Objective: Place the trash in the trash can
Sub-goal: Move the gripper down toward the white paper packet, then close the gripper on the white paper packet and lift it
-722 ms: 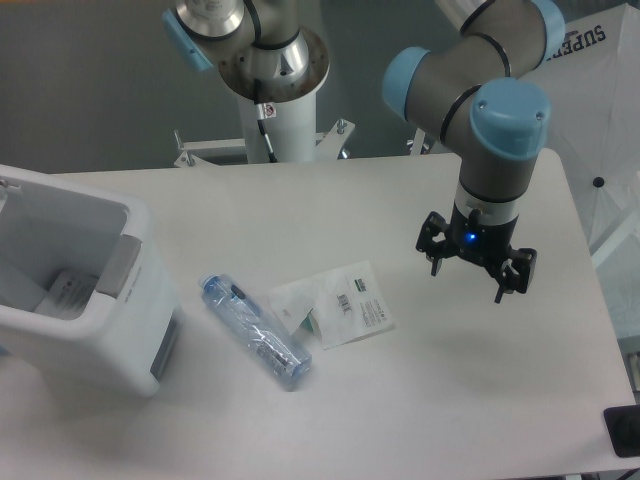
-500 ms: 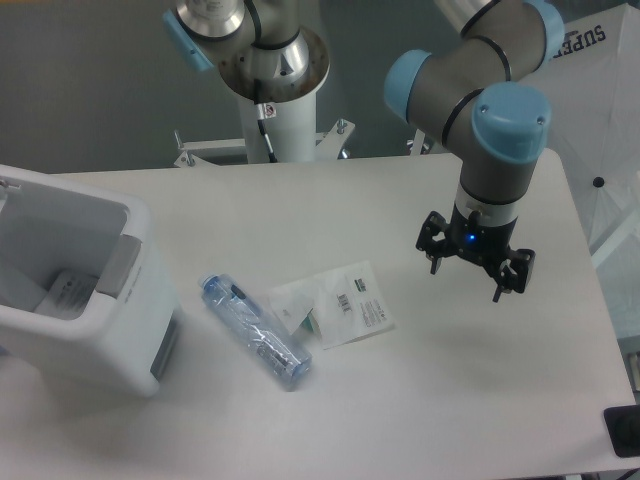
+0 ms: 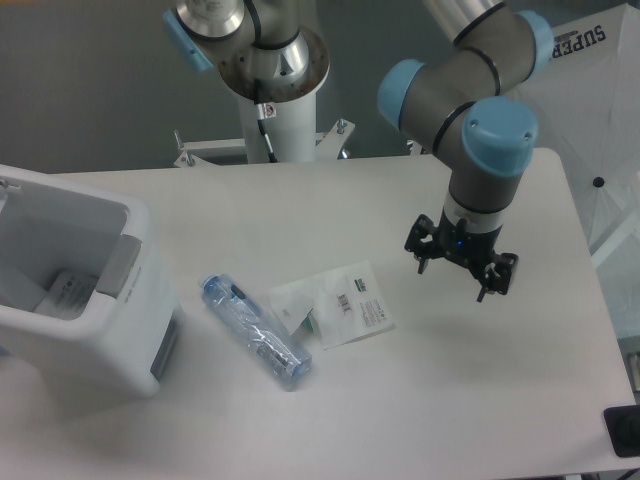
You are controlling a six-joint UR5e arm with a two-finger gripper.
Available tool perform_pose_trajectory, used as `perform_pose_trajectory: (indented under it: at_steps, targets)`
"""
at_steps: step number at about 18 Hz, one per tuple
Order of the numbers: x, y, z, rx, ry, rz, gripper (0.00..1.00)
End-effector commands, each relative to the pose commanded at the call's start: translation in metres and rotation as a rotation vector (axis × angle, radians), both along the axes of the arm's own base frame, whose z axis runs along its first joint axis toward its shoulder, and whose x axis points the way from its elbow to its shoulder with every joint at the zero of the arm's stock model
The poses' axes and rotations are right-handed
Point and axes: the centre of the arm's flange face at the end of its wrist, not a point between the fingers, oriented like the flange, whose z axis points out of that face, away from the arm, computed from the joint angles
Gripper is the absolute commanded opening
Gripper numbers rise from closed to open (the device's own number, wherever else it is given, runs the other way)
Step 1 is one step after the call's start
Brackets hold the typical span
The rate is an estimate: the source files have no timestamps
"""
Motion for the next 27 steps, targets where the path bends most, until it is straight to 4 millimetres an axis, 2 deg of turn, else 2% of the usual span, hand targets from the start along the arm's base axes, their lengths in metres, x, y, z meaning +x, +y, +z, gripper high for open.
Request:
perform_pose_trajectory:
  at_steps: [1, 3, 10, 22, 27]
  targets:
    - [0.004, 0.0, -0.007, -0.006, -0.012, -0.003, 1.0]
    - [0.016, 0.016, -0.02, -0.016, -0.034, -0.032, 1.0]
    - [0.054, 0.046, -0.03, -0.036, -0.055, -0.093, 1.0]
    - [0.123, 0.077, -0.054, -0.069, -0.109, -0.204, 1.0]
    - [0.137, 0.086, -0.055, -0.072, -0.111, -0.23, 1.0]
